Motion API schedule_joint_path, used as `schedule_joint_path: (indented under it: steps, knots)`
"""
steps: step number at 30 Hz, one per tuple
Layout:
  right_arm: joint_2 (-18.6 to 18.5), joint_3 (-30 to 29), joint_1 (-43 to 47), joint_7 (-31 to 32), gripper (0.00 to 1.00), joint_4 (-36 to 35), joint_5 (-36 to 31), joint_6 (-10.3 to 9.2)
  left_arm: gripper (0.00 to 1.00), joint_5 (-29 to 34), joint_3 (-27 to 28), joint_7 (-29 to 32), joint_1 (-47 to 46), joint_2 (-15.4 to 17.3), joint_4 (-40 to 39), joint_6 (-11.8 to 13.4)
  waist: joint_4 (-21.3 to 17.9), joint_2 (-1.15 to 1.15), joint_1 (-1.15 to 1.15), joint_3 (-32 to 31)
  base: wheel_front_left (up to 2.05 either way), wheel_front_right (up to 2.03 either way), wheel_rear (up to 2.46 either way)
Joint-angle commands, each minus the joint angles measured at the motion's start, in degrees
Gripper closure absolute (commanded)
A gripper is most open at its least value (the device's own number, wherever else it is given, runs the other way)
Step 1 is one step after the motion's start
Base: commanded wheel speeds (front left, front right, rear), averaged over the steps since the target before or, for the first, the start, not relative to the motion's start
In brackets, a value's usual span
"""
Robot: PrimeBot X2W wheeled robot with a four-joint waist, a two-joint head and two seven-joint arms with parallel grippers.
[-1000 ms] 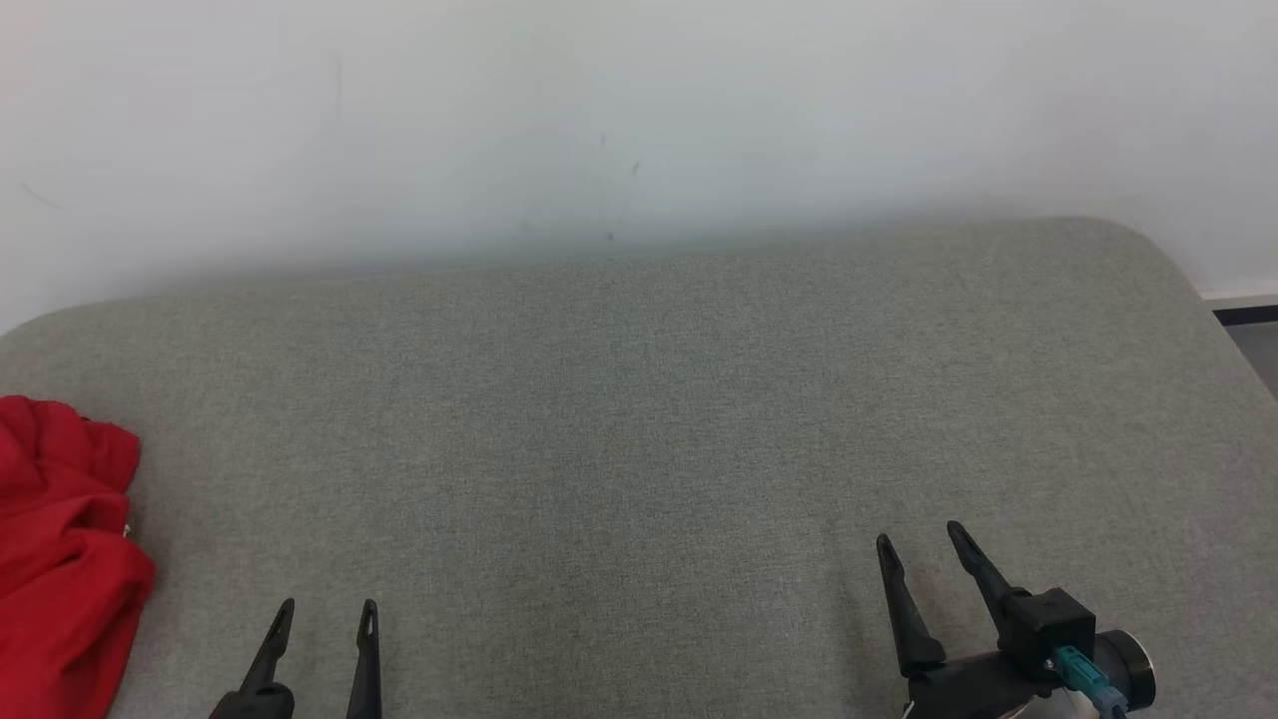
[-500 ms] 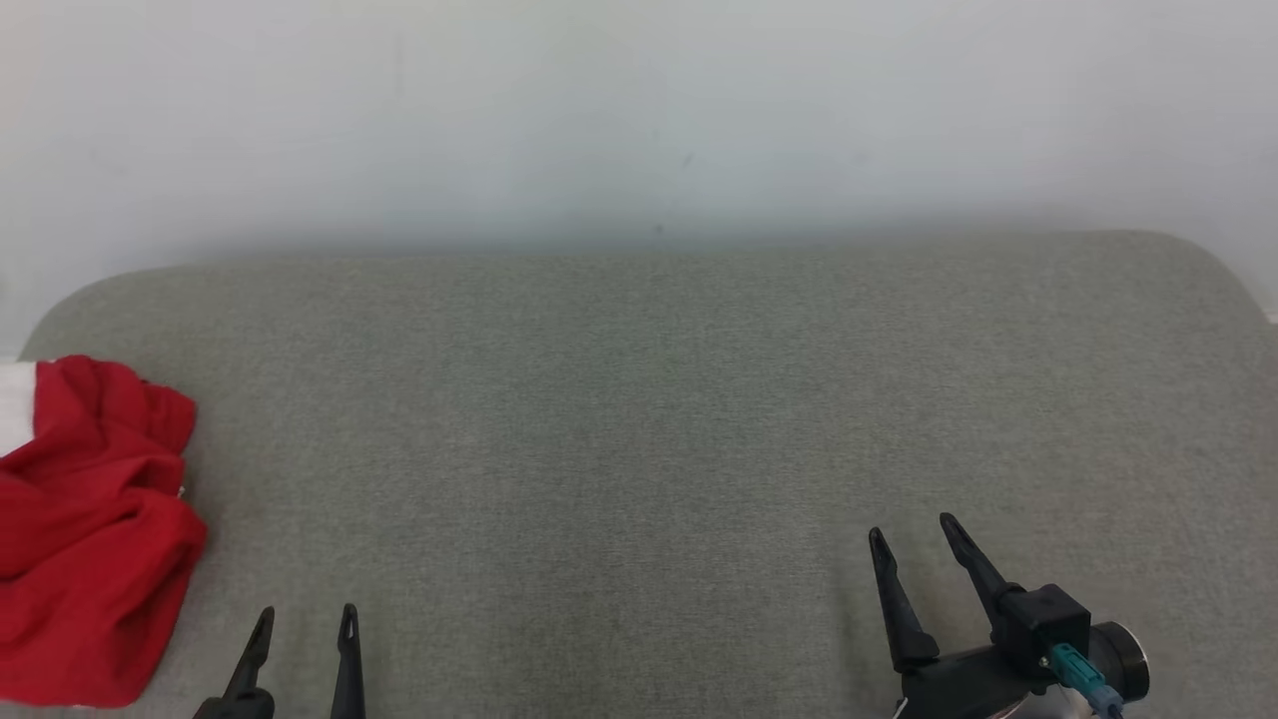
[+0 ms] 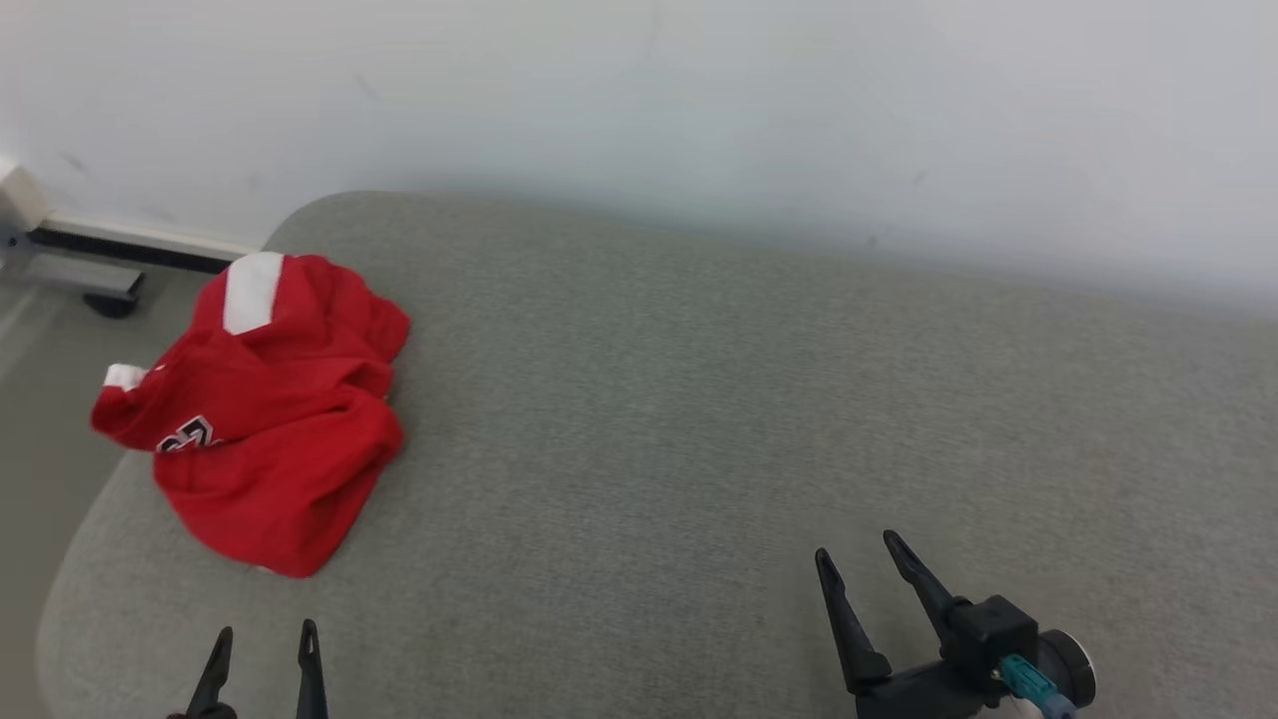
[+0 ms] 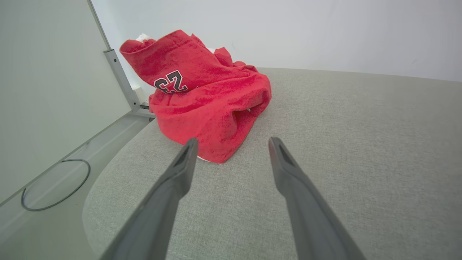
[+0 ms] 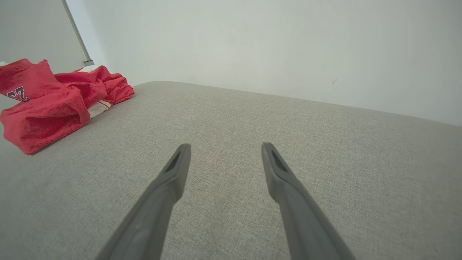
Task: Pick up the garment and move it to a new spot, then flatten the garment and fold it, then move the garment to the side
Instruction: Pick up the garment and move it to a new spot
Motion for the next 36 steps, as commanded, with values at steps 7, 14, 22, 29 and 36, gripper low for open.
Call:
schedule_joint_path:
  steps: [7,14,22,29,36]
  knots:
    - [0.8,2.7,-1.8,0.0,0.00,1.1,1.6,0.19,0.00,-0.2,2.2,-0.2,2.2,0.3,-0.2,1.0,13.7,0.00,0.00,0.2,0.00,0.00,0.00]
    - [-0.1,5.3,-4.0,0.0,0.00,2.9,2.8,0.19,0.00,-1.2,3.7,-0.2,4.3,-0.7,-2.1,2.0,14.3,0.00,0.00,1.3,0.00,0.00,0.00]
    - [-1.9,5.4,-2.6,0.0,0.00,2.9,4.0,0.19,0.00,-3.1,3.1,-0.2,2.6,-1.2,-0.5,0.1,13.7,0.00,0.00,1.7,0.00,0.00,0.00]
    - [-3.8,4.2,-2.8,0.0,0.00,2.2,5.7,0.19,0.00,-7.1,2.9,-0.2,-6.2,1.4,4.4,-2.0,10.2,0.00,0.00,5.4,0.00,0.00,0.00]
    - [-7.3,5.0,-5.4,0.0,0.00,1.2,7.1,0.18,0.00,-10.6,-2.5,-0.2,-19.7,9.2,10.4,-2.2,5.4,0.00,0.00,10.5,0.00,0.00,0.00]
